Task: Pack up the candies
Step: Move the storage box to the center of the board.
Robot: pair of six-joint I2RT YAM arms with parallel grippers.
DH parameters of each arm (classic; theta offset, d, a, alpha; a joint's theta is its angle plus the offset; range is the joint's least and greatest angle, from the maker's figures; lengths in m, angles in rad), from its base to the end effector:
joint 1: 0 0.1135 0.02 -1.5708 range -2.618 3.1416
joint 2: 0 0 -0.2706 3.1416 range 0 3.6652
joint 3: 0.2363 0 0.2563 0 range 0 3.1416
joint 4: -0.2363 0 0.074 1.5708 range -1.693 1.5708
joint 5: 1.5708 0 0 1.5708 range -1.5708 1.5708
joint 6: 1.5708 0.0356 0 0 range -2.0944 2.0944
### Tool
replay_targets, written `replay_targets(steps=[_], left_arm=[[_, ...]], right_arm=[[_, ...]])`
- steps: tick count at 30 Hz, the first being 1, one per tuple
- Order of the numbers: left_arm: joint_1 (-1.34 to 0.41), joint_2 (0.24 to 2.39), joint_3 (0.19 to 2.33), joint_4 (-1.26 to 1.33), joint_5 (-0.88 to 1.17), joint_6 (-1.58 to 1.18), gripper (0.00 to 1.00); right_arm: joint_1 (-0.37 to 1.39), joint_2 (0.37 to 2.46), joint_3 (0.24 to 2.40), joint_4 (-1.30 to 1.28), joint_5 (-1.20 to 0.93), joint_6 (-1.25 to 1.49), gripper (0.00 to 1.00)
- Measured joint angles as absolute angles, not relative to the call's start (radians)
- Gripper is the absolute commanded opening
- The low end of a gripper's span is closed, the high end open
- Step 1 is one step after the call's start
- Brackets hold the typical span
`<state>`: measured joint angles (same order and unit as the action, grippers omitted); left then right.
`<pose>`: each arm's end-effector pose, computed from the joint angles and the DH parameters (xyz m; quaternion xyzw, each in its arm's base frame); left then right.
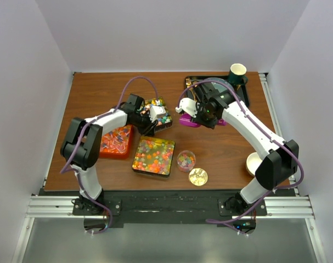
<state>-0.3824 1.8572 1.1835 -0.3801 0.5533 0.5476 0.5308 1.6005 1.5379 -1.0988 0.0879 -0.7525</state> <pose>0.3457 -0.1592 0.1739 0.4795 0.8000 -0.2429 0.2669 0.2810 0.1613 0.3279 -0.5783 0.7890 -0.0652 0.1971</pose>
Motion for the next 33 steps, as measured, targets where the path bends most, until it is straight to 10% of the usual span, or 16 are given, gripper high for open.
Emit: replay_targets(steps=[13, 23, 33], left_arm=[[-0.394, 1.874, 1.223, -0.491, 0.643, 0.956, 0.23], [-0.39, 1.761, 1.234, -0.48, 0.685, 0.904, 0.67], [-0.22, 1.566, 1.248, -0.204, 0.816, 0.196, 0.68]], right_arm=[[0.531, 1.602, 1.58, -1.098, 0.092, -0.753, 0.0], [0.521, 1.657, 1.618, -1.1, 0.084, -0.786, 0.0], [0.493, 1.66, 1.525, -0.896, -0.07, -0.823, 0.0]])
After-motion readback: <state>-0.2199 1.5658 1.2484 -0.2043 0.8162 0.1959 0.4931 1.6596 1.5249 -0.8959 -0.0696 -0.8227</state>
